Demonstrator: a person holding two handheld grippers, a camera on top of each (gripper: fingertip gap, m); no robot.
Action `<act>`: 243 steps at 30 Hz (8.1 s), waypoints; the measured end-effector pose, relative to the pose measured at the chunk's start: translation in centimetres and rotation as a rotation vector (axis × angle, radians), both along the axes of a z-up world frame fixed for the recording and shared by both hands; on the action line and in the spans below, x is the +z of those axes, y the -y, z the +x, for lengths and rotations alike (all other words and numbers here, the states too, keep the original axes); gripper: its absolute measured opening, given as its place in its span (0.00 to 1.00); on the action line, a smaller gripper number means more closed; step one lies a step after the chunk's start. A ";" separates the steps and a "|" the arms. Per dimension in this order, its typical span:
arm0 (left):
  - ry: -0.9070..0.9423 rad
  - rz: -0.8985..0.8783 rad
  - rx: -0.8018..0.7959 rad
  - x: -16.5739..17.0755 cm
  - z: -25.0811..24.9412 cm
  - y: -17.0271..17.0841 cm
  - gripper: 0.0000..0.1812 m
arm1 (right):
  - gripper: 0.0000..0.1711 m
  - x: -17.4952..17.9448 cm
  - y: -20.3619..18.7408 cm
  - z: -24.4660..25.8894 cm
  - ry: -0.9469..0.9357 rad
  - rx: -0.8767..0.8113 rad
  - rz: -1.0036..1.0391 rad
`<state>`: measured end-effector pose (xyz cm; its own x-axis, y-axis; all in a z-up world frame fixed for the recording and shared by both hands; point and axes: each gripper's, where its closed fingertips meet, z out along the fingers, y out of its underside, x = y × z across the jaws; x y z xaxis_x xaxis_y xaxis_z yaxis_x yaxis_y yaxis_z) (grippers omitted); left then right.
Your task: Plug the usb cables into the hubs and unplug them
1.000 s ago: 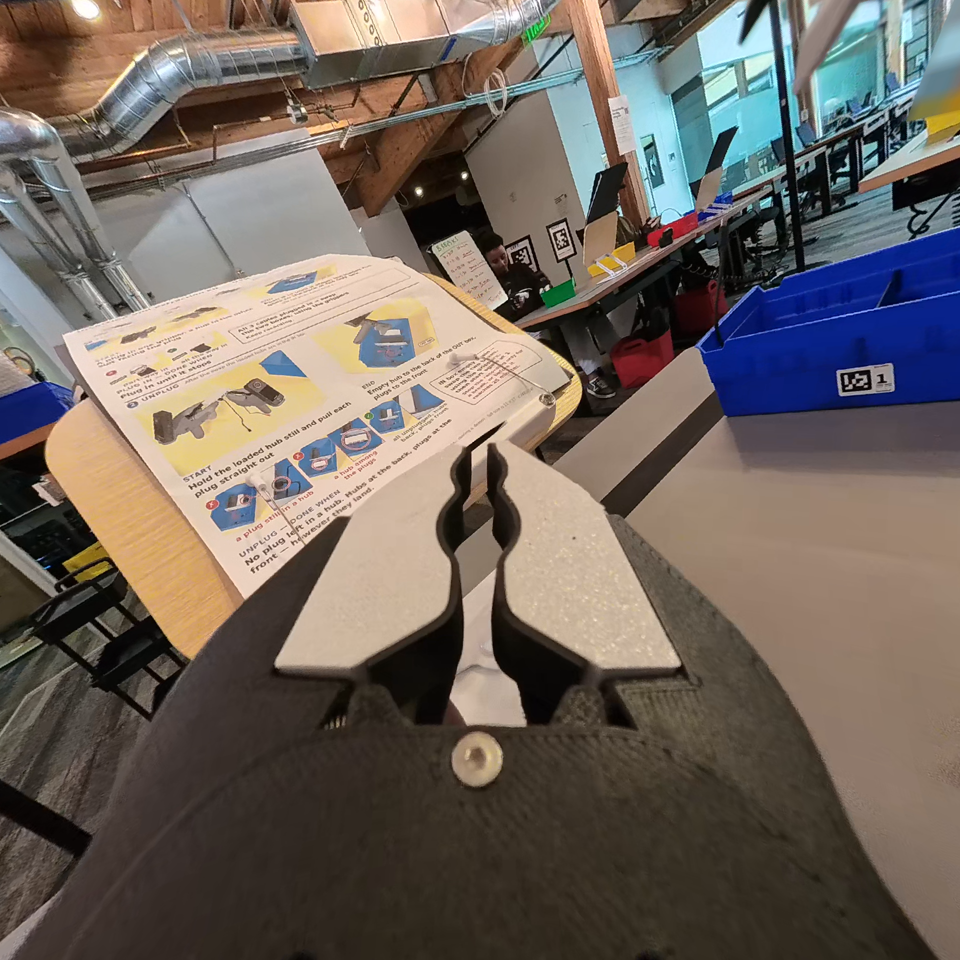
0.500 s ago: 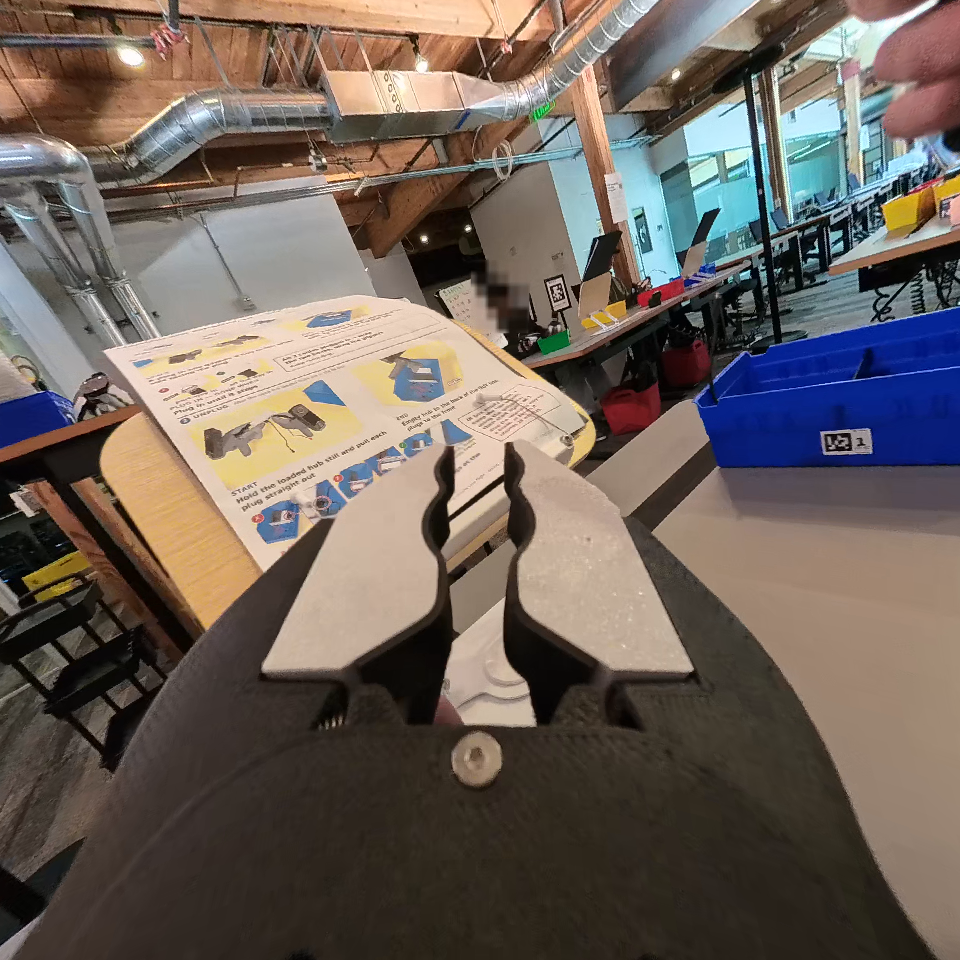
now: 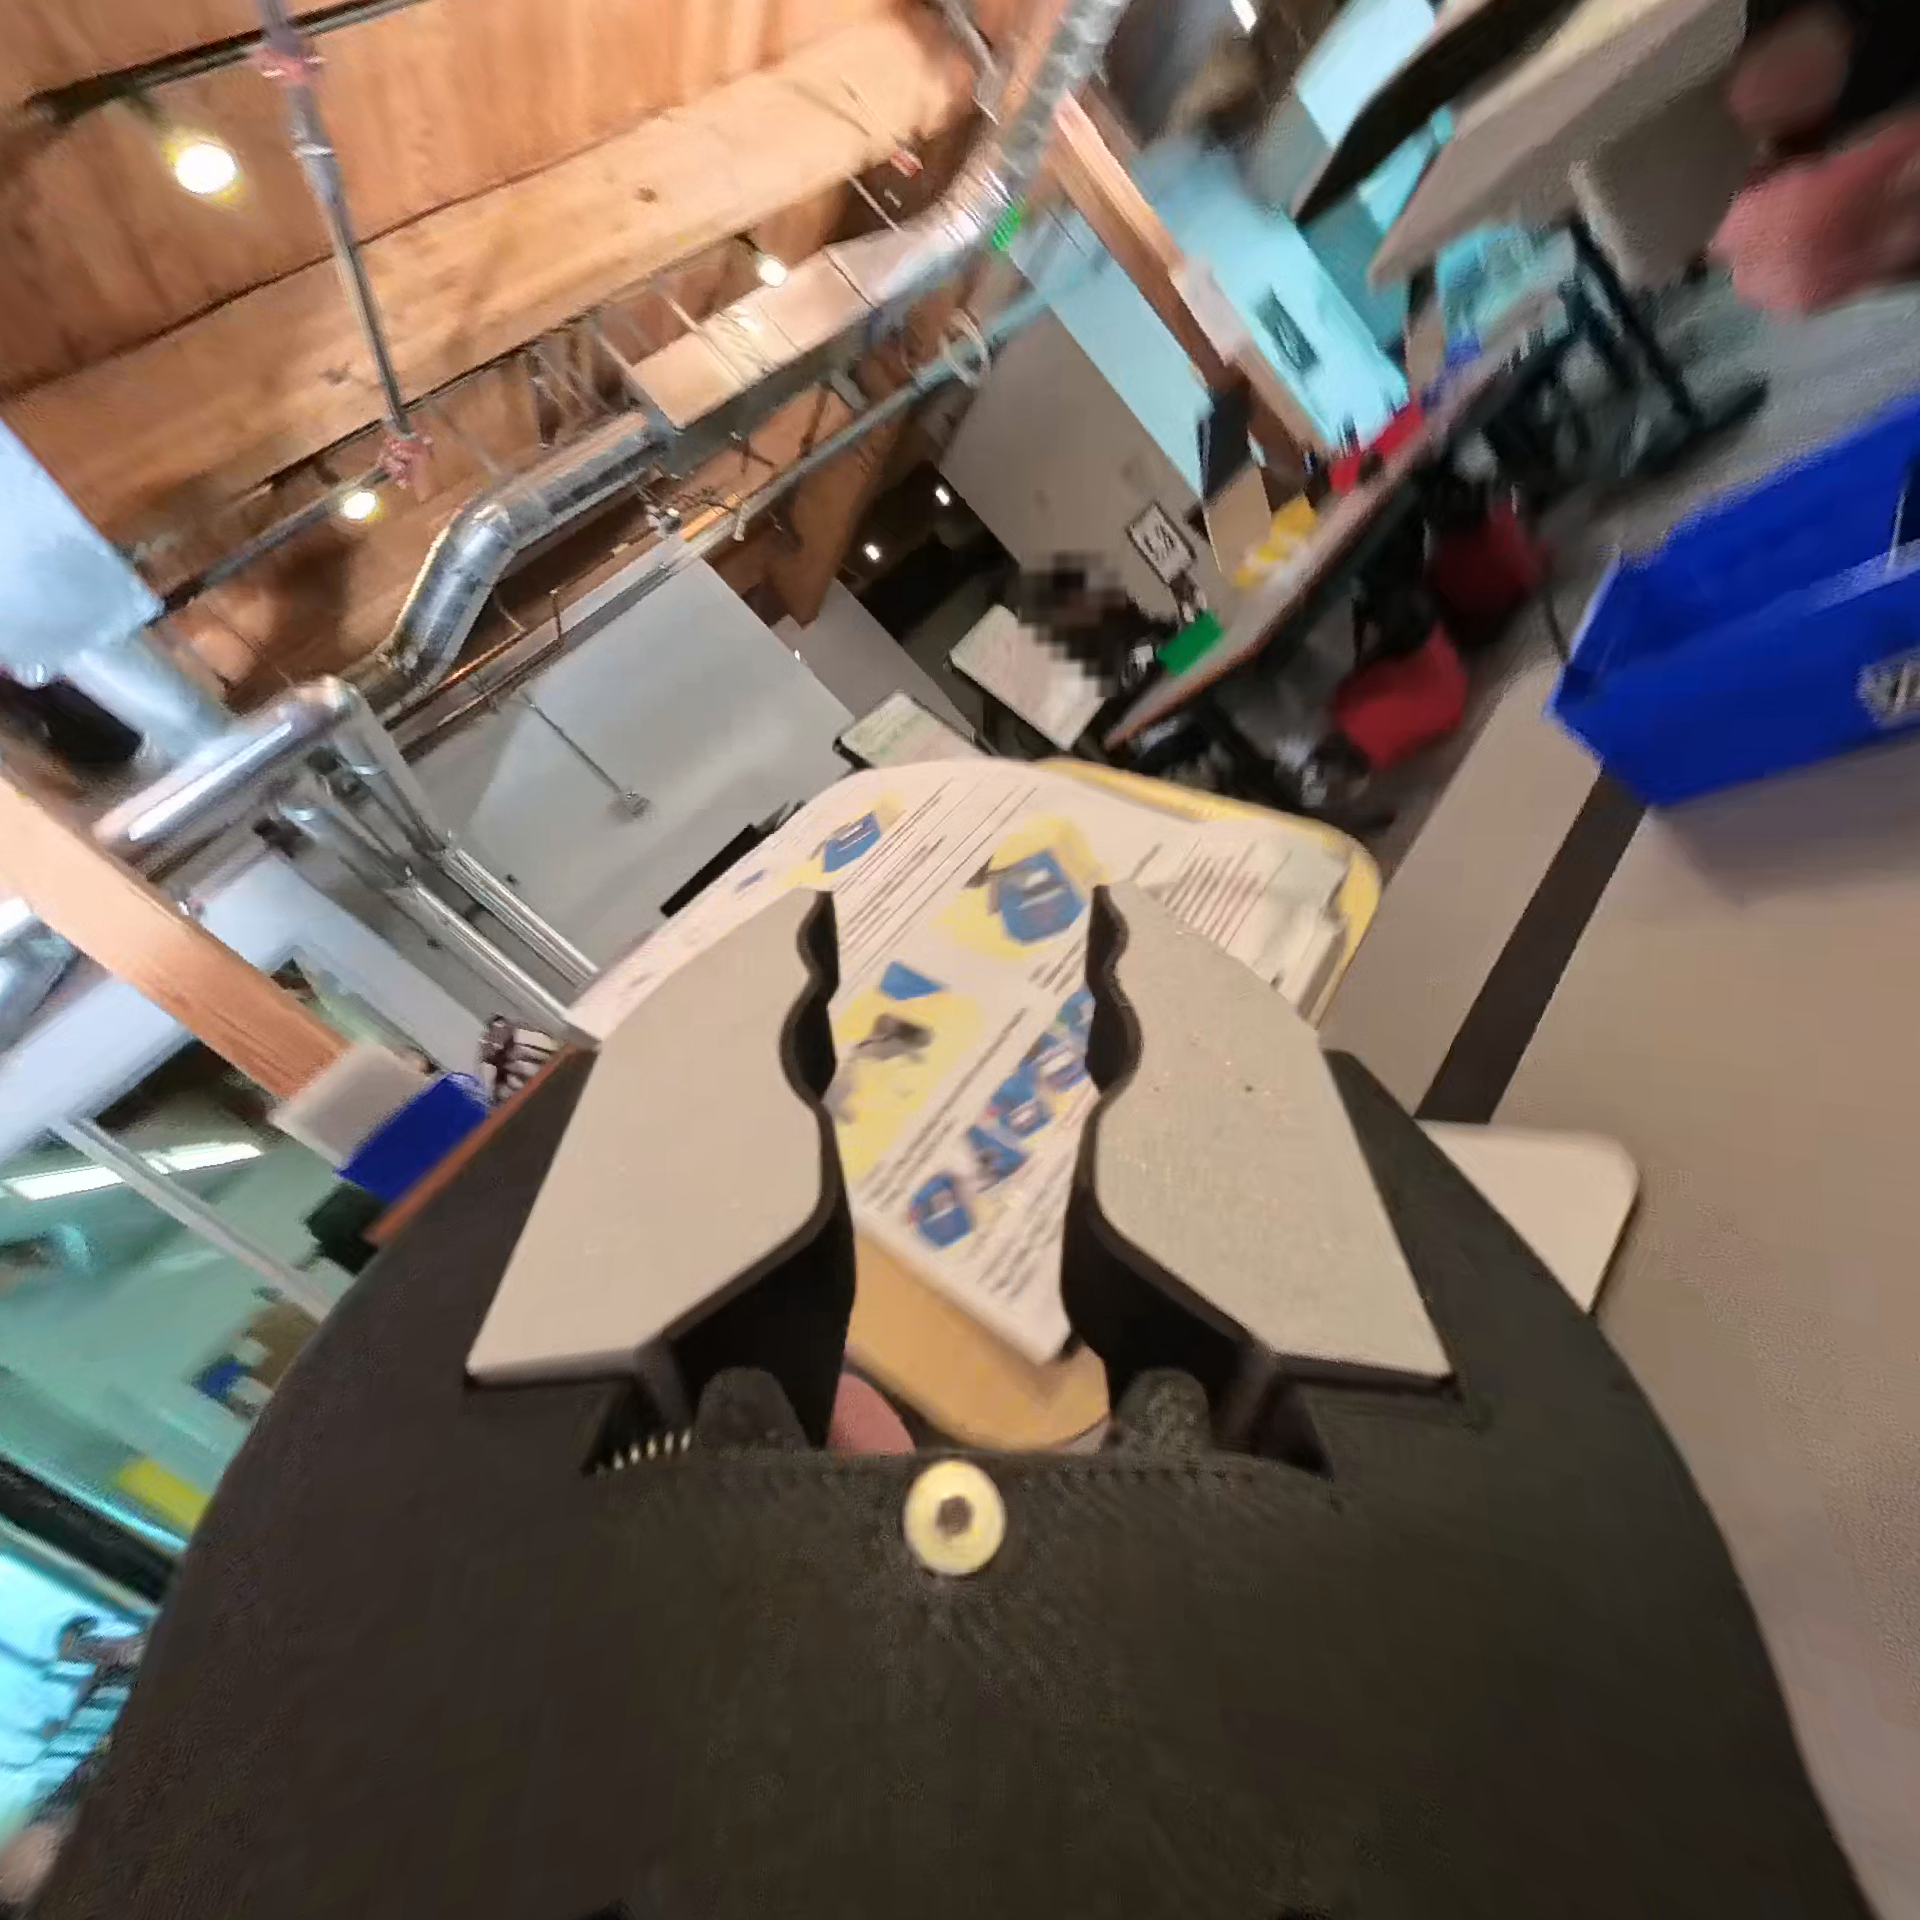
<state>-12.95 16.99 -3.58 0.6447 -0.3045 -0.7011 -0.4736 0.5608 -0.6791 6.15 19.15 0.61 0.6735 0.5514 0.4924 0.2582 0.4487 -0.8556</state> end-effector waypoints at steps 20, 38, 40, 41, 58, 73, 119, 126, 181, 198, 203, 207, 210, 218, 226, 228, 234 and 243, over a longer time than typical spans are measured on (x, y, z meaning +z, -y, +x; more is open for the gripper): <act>-1.272 -1.019 0.204 -27.1 -31.4 -3.6 0.33 | 0.32 -4.9 -2.5 -3.1 0.154 0.045 -0.090; -1.320 -1.221 0.098 -31.6 -31.5 -2.7 0.31 | 0.31 -6.0 -3.6 -2.3 0.148 0.046 -0.132; -1.253 -1.193 0.133 -29.8 -31.6 -3.1 0.31 | 0.31 -5.8 -3.5 -2.1 0.139 0.050 -0.129; -1.217 -1.166 0.152 -28.8 -31.6 -3.3 0.31 | 0.31 -5.6 -3.5 -2.1 0.133 0.052 -0.127; -0.843 -0.735 0.406 -5.8 -28.9 -1.1 0.31 | 0.38 -5.0 0.6 -7.1 0.151 0.265 -0.077; -0.996 -0.535 0.064 2.0 -5.2 2.1 0.31 | 0.40 -2.1 3.9 -2.8 0.096 0.326 -0.012; -1.326 -0.861 -0.363 -33.1 14.8 8.9 0.33 | 0.37 0.1 2.9 6.2 -0.122 0.248 0.004; -1.139 -0.975 -0.453 -30.9 16.0 9.0 0.41 | 0.37 0.2 2.8 6.5 -0.136 0.255 0.000; -0.286 -1.085 0.876 -17.9 -33.5 10.2 0.02 | 0.37 -1.5 3.1 0.3 -0.035 0.368 -0.064; 0.055 -0.506 0.289 -2.2 -4.9 -1.7 0.02 | 0.30 -9.9 3.9 -14.3 0.181 0.643 -0.170; 0.180 -0.521 0.156 -3.1 -2.4 -2.5 0.02 | 0.23 -11.3 2.3 -15.5 0.182 0.586 -0.116; 0.242 -0.541 0.112 -3.9 -2.2 -2.4 0.02 | 0.21 -12.6 1.3 -16.4 0.219 0.522 -0.089; 0.243 -0.556 0.102 -4.7 -2.0 -2.6 0.02 | 0.22 -13.3 1.9 -17.4 0.215 0.574 -0.106; 0.290 -0.577 0.080 -5.1 -1.7 -2.9 0.02 | 0.02 -13.2 1.6 -18.7 0.174 0.519 -0.038; 0.233 -0.581 0.106 -6.1 -1.8 -3.3 0.04 | 0.02 -13.2 1.8 -17.4 0.038 0.735 -0.375; 0.149 -0.534 0.132 -6.4 -2.0 -3.3 0.10 | 0.02 -13.5 2.2 -16.7 0.002 0.843 -0.518; -0.041 -0.416 0.068 -6.0 -0.6 -1.2 0.20 | 0.02 -15.0 3.2 -15.2 -0.009 1.039 -0.771; -0.519 -0.261 -0.163 -9.8 5.4 4.7 0.23 | 0.02 -15.9 8.0 -14.1 0.131 1.296 -0.879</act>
